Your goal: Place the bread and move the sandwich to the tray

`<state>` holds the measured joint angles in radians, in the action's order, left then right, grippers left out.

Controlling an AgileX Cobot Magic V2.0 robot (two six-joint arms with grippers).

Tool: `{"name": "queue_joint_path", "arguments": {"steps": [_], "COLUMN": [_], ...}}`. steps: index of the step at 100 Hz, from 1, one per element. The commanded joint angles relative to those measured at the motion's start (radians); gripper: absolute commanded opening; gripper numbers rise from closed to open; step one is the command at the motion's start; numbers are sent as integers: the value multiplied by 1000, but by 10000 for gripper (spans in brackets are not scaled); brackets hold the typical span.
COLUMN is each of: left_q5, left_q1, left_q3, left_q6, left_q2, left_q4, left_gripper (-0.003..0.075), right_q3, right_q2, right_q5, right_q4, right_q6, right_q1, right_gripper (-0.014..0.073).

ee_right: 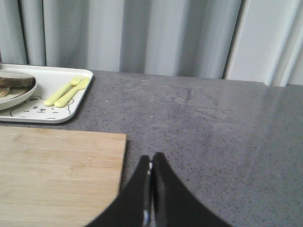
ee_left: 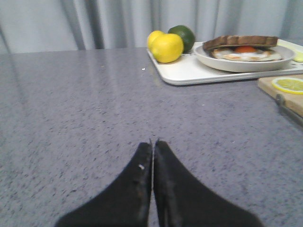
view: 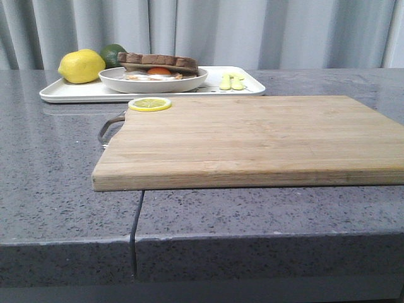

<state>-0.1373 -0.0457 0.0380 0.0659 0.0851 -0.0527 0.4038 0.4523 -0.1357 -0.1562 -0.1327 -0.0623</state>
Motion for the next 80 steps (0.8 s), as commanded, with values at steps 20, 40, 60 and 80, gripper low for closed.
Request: {"name": "queue_joint_path", "arguments": {"steps": [20, 40, 60, 80], "left_q5": [72, 74, 73, 73], "left_q1": [69, 69, 69, 69], "left_q3": [-53, -53, -53, -53], "left_q6": [-1, -5, -5, -5], "left_q2": [-70, -121, -121, -121], "left_q4": [5, -32, 22, 22], "left_gripper": [-20, -20, -20, -20], "right_q3": [27, 27, 27, 27], "right_q2": [1, 1, 1, 1], "right_q5": [87, 85, 86, 86], "right_q4": [-9, -9, -9, -9], "right_q6": [7, 7, 7, 7], "right_q1": [2, 2, 2, 2], "right_gripper": [-67, -67, -67, -67]}}
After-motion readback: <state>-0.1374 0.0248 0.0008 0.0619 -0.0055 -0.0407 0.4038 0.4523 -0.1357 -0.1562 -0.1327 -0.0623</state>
